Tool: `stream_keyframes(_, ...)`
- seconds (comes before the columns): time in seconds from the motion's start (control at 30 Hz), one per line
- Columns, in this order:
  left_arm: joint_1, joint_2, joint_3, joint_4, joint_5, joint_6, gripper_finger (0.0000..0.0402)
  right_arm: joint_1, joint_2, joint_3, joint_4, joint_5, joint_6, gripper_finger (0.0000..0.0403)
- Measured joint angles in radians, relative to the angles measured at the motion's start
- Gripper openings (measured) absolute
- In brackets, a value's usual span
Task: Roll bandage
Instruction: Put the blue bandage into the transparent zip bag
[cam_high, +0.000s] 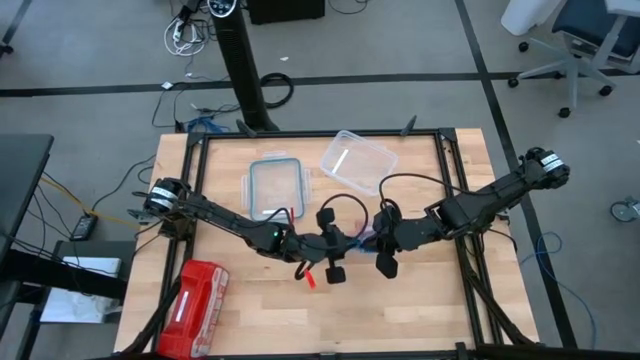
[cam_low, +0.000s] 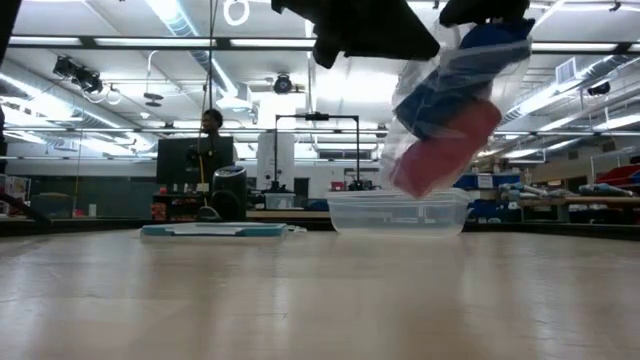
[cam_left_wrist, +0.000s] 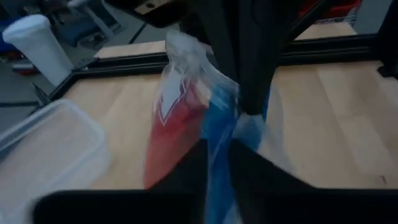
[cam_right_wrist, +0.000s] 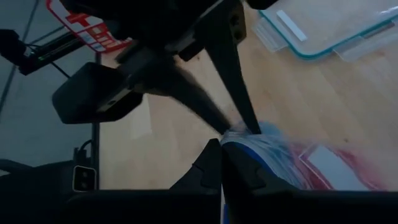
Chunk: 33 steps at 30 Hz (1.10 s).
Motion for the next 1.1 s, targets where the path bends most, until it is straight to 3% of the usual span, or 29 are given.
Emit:
stream_keyframes(0.07,0.001,0.0,0.0,0.022,0.002,0.016,0.0014,0.0,0.0,0.0,0.013,-0.008,-0.01,0.0)
stream_keyframes(0.13,0.001,0.0,0.0,0.046,0.002,0.02,0.0007,0.0,0.0,0.0,0.029,-0.015,-0.022,0.0)
stream_keyframes(0.33,0.001,0.0,0.0,0.054,0.004,0.02,0.0002,0.002,0.0,-0.001,0.038,-0.024,-0.067,0.0005)
stream_keyframes(0.57,0.001,0.0,0.0,0.072,0.011,0.013,0.0001,0.033,-0.004,0.075,-0.076,-0.021,-0.084,0.0048)
stream_keyframes(0.77,0.006,0.002,-0.001,0.054,0.025,-0.016,0.0,0.108,-0.007,0.18,-0.282,0.074,-0.074,0.0064)
stream_keyframes(1.1,0.018,0.002,-0.001,0.059,0.065,-0.065,0.0,0.273,0.103,0.197,-0.297,0.264,-0.187,0.0049)
